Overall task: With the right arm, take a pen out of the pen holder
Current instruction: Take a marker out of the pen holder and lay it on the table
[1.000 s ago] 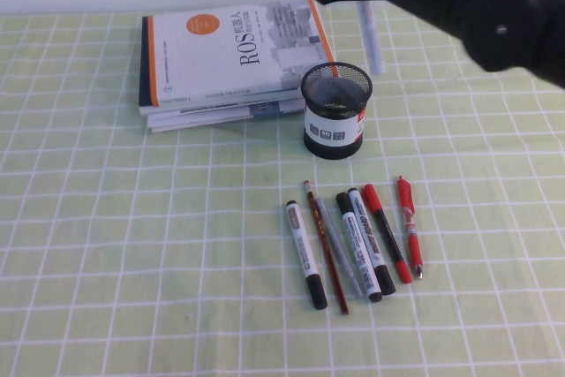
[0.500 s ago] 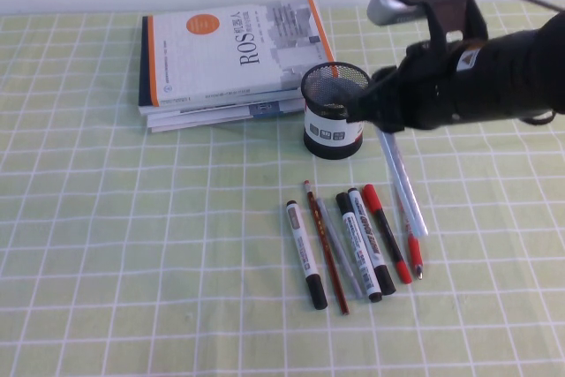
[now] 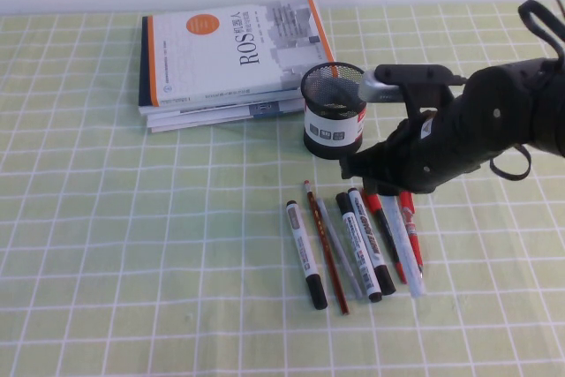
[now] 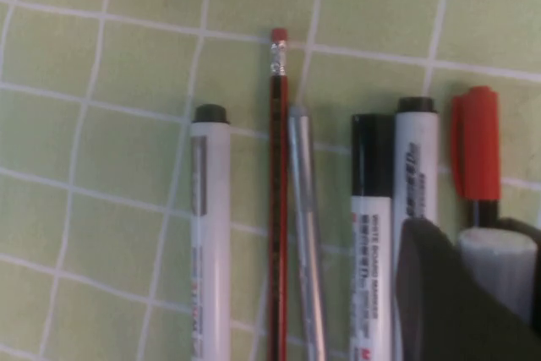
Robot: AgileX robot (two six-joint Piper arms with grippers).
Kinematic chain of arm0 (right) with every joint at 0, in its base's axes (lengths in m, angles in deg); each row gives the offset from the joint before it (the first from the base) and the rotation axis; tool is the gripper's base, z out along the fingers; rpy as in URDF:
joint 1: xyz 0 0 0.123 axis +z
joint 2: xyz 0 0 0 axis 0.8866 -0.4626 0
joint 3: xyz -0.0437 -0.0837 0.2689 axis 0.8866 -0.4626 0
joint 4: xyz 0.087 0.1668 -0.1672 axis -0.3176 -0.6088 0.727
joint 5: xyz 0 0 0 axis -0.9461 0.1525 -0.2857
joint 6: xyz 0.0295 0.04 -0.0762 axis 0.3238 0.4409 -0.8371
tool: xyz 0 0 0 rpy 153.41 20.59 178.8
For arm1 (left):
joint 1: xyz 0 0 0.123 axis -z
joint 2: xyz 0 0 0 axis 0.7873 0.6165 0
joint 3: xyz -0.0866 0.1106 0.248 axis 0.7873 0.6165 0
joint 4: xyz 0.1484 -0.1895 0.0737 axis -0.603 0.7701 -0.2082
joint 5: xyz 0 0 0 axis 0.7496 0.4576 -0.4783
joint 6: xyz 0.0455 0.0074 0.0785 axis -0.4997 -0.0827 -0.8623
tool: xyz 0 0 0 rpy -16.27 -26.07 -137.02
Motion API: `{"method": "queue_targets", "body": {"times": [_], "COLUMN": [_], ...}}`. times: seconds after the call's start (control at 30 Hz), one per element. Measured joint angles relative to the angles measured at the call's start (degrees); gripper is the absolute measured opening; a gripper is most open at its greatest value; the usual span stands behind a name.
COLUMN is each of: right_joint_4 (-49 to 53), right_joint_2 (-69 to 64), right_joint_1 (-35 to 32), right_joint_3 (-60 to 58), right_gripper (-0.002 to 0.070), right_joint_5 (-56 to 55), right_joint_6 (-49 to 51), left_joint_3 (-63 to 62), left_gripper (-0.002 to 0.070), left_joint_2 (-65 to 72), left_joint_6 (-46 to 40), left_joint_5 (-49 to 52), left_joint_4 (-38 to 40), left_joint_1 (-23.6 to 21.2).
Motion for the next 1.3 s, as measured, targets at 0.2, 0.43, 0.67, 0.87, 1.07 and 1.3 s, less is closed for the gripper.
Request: {"method": "queue_targets", "body": {"times": [0.2, 0.43, 0.67, 0.87, 1.07, 1.3], "right_joint_4": [-1.74, -3.28, -3.51, -3.62, -4.01, -4.1], "right_joint_2": [-0.43, -3.97, -11.1, -16.48, -18.92, -19.53], "right_joint_1": [3.46, 7.93, 9.85, 9.85, 9.85, 9.85], "right_joint_3": [0.0, 2.99, 10.23, 13.57, 14.63, 14.75], "right_gripper": [0.0078, 0.0078, 0.0078, 0.0078, 0.0078, 0.0078], "right_joint_5": [-4.03, -6.09, -5.26, -6.06, -8.42, -9.33], "right_joint_6": [0.0, 0.0, 0.0, 0.0, 0.04, 0.13], "left_joint_3": [0.0, 0.0, 0.0, 0.0, 0.0, 0.0], "left_gripper": [-0.0006, -0.0006, -0.0006, -0.0006, -0.0006, -0.0006], "left_joint_2": [0.0, 0.0, 0.0, 0.0, 0.0, 0.0], "left_joint_6": [0.0, 0.0, 0.0, 0.0, 0.0, 0.0], "left_joint_5": [0.0, 0.0, 0.0, 0.0, 0.0, 0.0], "left_joint_4": [0.0, 0.0, 0.0, 0.0, 0.0, 0.0], "left_joint_1": [0.0, 0.0, 0.0, 0.0, 0.0, 0.0]}}
